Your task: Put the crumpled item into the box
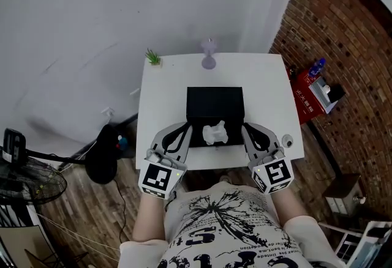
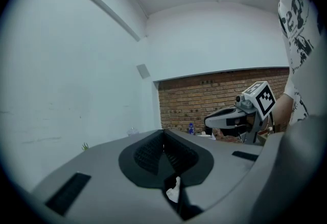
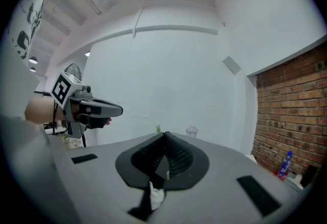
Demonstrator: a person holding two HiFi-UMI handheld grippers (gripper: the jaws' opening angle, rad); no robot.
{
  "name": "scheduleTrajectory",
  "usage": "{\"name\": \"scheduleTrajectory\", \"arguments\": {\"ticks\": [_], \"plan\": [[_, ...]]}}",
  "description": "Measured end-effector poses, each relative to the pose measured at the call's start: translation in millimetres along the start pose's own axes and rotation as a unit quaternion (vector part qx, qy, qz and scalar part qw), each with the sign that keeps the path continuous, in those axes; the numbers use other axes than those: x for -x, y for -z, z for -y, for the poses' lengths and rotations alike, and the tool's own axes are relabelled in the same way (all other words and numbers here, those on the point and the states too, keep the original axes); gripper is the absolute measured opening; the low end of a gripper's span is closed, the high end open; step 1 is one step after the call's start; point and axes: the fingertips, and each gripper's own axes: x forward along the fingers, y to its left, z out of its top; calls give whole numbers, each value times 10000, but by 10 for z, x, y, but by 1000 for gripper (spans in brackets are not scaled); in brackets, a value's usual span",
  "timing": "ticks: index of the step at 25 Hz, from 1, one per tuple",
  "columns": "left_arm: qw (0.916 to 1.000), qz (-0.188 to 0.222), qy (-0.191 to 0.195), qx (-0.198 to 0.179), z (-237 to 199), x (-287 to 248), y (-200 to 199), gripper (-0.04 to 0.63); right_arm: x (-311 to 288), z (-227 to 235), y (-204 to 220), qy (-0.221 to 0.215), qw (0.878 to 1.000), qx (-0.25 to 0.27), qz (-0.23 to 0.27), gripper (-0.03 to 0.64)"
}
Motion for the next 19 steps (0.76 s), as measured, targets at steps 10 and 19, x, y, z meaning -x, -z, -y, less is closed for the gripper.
{"name": "scheduleTrajectory", "arguments": {"ticks": [10,19], "plan": [[9996,-209,24,-171,6,-47,48,14,-14,59,19,94,9999,23,-48,14],[9995,-302,-70,84,-84,-69,148,14,-64,60,67,83,9999,31,-82,14]]}}
